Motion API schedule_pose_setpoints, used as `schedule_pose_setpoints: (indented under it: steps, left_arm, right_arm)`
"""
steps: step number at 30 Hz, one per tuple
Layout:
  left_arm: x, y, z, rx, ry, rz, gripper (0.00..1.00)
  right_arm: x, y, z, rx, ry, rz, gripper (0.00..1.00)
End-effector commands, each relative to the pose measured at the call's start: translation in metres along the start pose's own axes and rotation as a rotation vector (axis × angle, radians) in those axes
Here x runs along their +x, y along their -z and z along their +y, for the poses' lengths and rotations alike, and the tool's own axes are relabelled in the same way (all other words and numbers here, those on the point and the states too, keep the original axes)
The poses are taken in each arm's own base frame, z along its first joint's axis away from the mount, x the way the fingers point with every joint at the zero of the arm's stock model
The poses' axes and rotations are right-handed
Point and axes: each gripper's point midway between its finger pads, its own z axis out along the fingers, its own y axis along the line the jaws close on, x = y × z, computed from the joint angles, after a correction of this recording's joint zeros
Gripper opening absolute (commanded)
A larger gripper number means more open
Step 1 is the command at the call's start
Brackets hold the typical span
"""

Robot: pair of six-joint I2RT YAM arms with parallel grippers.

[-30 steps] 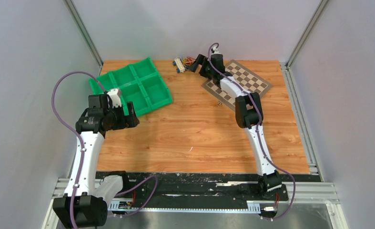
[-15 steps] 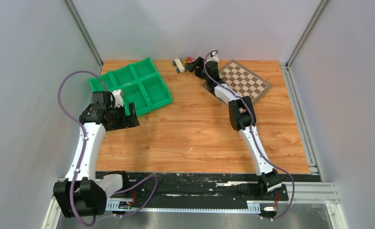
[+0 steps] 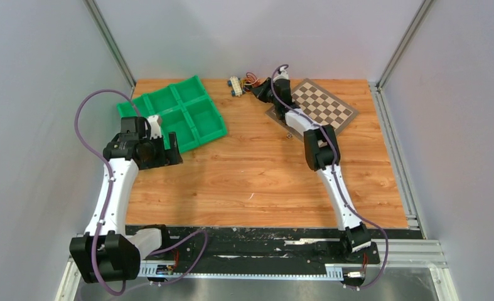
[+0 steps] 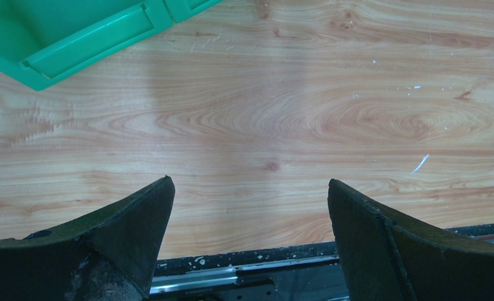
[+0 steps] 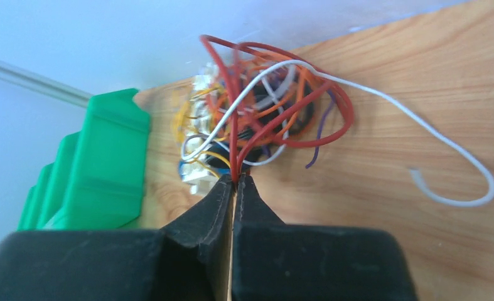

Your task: Untangle the cables

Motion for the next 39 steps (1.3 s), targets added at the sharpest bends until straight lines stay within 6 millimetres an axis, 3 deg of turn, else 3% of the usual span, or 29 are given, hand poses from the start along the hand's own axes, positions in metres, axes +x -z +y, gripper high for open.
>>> schedule_pose_setpoints:
  steps: [1, 3, 4, 7, 11, 15, 18, 20, 22, 23, 25, 26, 28, 30, 34, 39]
  left_arm:
    - [-0.024, 0.028, -0.007, 0.010, -0.041, -0.126, 1.00]
    - [-0.029, 0.036, -0.011, 0.025, -0.067, -0.173, 1.00]
    - [-0.033, 0.040, -0.015, 0.047, -0.082, -0.197, 1.00]
    - [-0.043, 0.057, -0.028, 0.095, -0.120, -0.276, 1.00]
    - [-0.057, 0.082, -0.051, 0.201, -0.200, -0.343, 1.00]
    - [-0.056, 0.095, -0.080, 0.366, -0.272, -0.337, 1.00]
    - [-0.050, 0.100, -0.102, 0.510, -0.315, -0.315, 1.00]
    - [-0.048, 0.100, -0.108, 0.555, -0.346, -0.305, 1.00]
    - [-0.043, 0.095, -0.112, 0.565, -0.384, -0.278, 1.00]
    - [-0.041, 0.093, -0.113, 0.556, -0.432, -0.275, 1.00]
    - [-0.040, 0.088, -0.109, 0.515, -0.480, -0.277, 1.00]
    - [-0.043, 0.088, -0.107, 0.498, -0.499, -0.296, 1.00]
    - [-0.051, 0.085, -0.099, 0.435, -0.498, -0.342, 1.00]
    - [-0.056, 0.083, -0.094, 0.398, -0.536, -0.378, 1.00]
    - [-0.027, 0.069, -0.131, 0.623, -0.616, -0.242, 1.00]
    - [0.011, 0.020, -0.165, 0.781, -0.634, -0.037, 1.00]
  right_arm:
    - [-0.129, 0.056, 0.143, -0.267, 0.125, -0.107, 0.00]
    - [-0.144, 0.084, 0.172, -0.312, 0.186, -0.086, 0.00]
    - [-0.158, 0.106, 0.198, -0.352, 0.236, -0.089, 0.00]
    - [-0.156, 0.160, 0.233, -0.430, 0.351, -0.012, 0.00]
    - [-0.120, 0.238, 0.253, -0.546, 0.475, 0.153, 0.00]
    - [-0.081, 0.318, 0.267, -0.679, 0.528, 0.329, 0.00]
    - [-0.040, 0.360, 0.251, -0.725, 0.488, 0.469, 0.00]
    - [-0.010, 0.374, 0.224, -0.691, 0.472, 0.547, 0.00]
    - [0.025, 0.381, 0.185, -0.620, 0.481, 0.643, 0.00]
    - [0.039, 0.383, 0.162, -0.555, 0.499, 0.692, 0.11]
    - [0.058, 0.394, 0.124, -0.452, 0.523, 0.797, 0.61]
    - [0.061, 0.402, 0.111, -0.405, 0.532, 0.844, 0.79]
    - [0.057, 0.416, 0.094, -0.356, 0.559, 0.874, 0.91]
    - [0.054, 0.427, 0.090, -0.331, 0.585, 0.875, 0.95]
    - [0.060, 0.440, 0.092, -0.324, 0.553, 0.889, 0.96]
    - [0.088, 0.446, 0.099, -0.402, 0.332, 0.956, 0.90]
